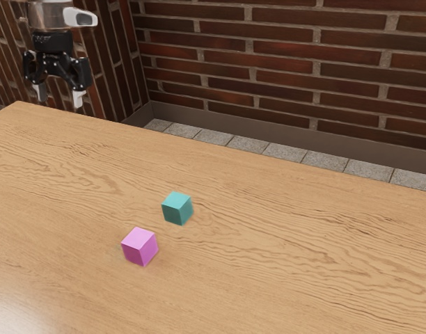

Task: Pick up the blue block with one arm, and put the blue block on the pink block with one arm

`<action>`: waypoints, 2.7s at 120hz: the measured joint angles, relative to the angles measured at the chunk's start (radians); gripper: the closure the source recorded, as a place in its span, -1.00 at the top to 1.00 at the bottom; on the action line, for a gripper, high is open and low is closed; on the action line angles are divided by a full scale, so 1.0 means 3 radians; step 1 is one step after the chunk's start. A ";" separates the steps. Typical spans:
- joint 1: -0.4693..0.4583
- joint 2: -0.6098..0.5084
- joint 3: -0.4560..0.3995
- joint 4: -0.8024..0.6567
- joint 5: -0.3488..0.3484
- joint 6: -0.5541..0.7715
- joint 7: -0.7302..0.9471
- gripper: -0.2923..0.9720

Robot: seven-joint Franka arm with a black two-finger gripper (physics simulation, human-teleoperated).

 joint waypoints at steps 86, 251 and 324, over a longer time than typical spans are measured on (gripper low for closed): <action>-0.0069 0.0031 -0.0099 0.0332 0.0014 0.0276 -0.0043 0.54; -0.0055 0.1859 -0.0498 -0.0267 -0.0184 0.2058 -0.0249 0.54; -0.0056 0.2207 -0.0571 -0.0233 -0.0213 0.2385 -0.0275 0.40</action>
